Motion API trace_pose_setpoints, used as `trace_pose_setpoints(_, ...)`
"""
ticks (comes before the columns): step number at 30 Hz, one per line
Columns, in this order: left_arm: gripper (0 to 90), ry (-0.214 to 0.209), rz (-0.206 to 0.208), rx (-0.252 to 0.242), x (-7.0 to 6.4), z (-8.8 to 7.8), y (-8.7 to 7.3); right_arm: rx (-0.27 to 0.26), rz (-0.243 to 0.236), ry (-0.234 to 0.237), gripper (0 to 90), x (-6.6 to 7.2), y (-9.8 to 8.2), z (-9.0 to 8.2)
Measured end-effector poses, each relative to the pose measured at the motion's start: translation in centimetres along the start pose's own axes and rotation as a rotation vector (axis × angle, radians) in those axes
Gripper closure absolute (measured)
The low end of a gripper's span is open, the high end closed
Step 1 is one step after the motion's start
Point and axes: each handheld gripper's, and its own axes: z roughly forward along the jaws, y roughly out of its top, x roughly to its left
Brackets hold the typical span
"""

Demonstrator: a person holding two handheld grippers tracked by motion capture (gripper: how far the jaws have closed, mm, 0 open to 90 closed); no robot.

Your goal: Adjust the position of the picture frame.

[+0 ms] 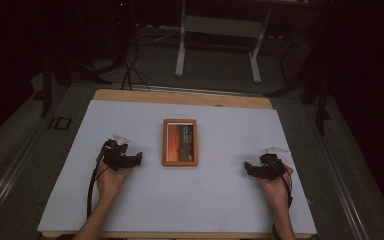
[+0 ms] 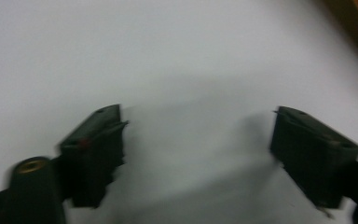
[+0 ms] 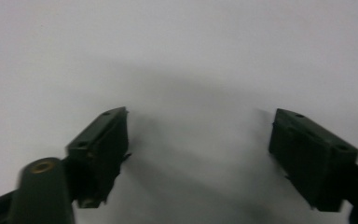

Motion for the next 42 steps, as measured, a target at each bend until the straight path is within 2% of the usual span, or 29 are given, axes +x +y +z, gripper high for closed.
trace_pose_setpoints(2, 36.4, -0.023, -0.025, -0.014, 0.5, -0.4, 0.0, -0.02, -0.008, 0.007, 28.9, 0.3, 0.1, -0.3)
trace_pose_setpoints(3, 37.3, -0.023, -0.025, -0.014, 0.5, -0.4, 0.0, -0.02, -0.008, 0.007, 28.9, 0.3, 0.1, -0.3)
trace_pose_setpoints(5, 39.4, -0.06, -0.07, -0.027, 1.3, -0.8, 0.0, -0.031, -0.006, 0.008, 32.5, 0.4, 0.4, -0.6)
trace_pose_setpoints(7, 42.0, -0.098, -0.104, -0.036, 1.8, -1.1, 0.0, -0.04, 0.019, 0.015, 34.8, 0.4, 0.7, -1.0)
trace_pose_setpoints(10, 44.5, -0.115, -0.128, -0.065, 2.1, -1.7, 0.1, -0.052, 0.038, 0.04, 37.1, 0.4, 0.9, -1.4)
trace_pose_setpoints(14, 45.3, -0.146, -0.15, -0.1, 2.3, -2.3, 0.2, -0.068, 0.031, 0.051, 40.3, 0.7, 1.2, -1.8)
trace_pose_setpoints(19, 43.6, -0.147, -0.154, -0.12, 2.0, -2.7, 0.5, -0.082, 0.007, 0.068, 42.9, 1.2, 1.6, -2.0)
trace_pose_setpoints(26, 43.6, -0.171, -0.149, -0.16, 1.7, -3.5, 1.0, -0.097, -0.005, 0.088, 44.8, 1.8, 2.0, -2.1)
trace_pose_setpoints(29, 43.5, -0.174, -0.133, -0.163, 1.4, -3.6, 1.1, -0.105, -0.001, 0.115, 44.4, 2.1, 2.3, -2.1)
trace_pose_setpoints(31, 43.4, -0.191, -0.132, -0.166, 1.3, -3.6, 1.2, -0.114, 0.0, 0.127, 44.5, 2.3, 2.5, -2.1)
trace_pose_setpoints(36, 43.7, -0.23, -0.131, -0.171, 1.0, -3.5, 1.3, -0.122, -0.022, 0.134, 45.3, 3.0, 2.9, -2.1)
trace_pose_setpoints(42, 44.0, -0.256, -0.094, -0.153, 0.0, -2.9, 1.8, -0.121, -0.068, 0.148, 44.7, 4.4, 3.6, -1.4)
